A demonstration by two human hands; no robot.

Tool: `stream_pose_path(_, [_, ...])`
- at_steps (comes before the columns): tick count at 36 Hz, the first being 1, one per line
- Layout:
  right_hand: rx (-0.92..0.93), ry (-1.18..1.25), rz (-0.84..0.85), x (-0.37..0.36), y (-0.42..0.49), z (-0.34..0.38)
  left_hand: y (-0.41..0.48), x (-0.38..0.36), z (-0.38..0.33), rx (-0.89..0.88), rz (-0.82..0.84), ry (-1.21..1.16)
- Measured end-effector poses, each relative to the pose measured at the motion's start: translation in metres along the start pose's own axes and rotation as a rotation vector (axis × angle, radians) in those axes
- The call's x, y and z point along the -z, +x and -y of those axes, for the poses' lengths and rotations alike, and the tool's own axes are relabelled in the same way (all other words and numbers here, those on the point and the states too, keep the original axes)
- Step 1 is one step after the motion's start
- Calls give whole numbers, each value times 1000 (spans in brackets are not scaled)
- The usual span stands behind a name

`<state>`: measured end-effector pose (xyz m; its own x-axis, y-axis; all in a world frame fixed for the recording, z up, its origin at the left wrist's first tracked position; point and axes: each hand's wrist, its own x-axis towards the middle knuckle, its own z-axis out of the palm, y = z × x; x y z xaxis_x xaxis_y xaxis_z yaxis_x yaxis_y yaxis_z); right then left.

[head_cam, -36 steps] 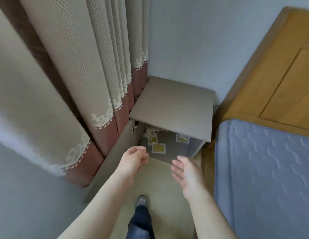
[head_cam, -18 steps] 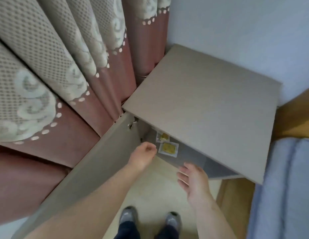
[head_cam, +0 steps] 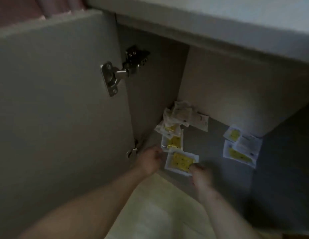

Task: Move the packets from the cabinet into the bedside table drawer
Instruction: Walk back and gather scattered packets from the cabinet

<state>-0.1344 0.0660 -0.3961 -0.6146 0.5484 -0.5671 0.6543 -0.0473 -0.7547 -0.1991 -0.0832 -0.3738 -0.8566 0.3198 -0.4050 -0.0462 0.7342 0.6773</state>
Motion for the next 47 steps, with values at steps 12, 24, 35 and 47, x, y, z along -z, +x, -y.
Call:
stream_pose_path(12, [208, -444, -122, -21, 53, -20, 28, -34, 66, -101, -30, 126])
stream_pose_path(24, [353, -686, -86, -42, 112, 12, 77, -39, 46, -320, 98, 593])
stream_pose_path(35, [421, -800, -118, -61, 160, 77, 96, -58, 63, -346, 170, 685])
stream_pose_path(47, [455, -965, 200, -50, 196, 72, 93, -61, 60, -294, 209, 470])
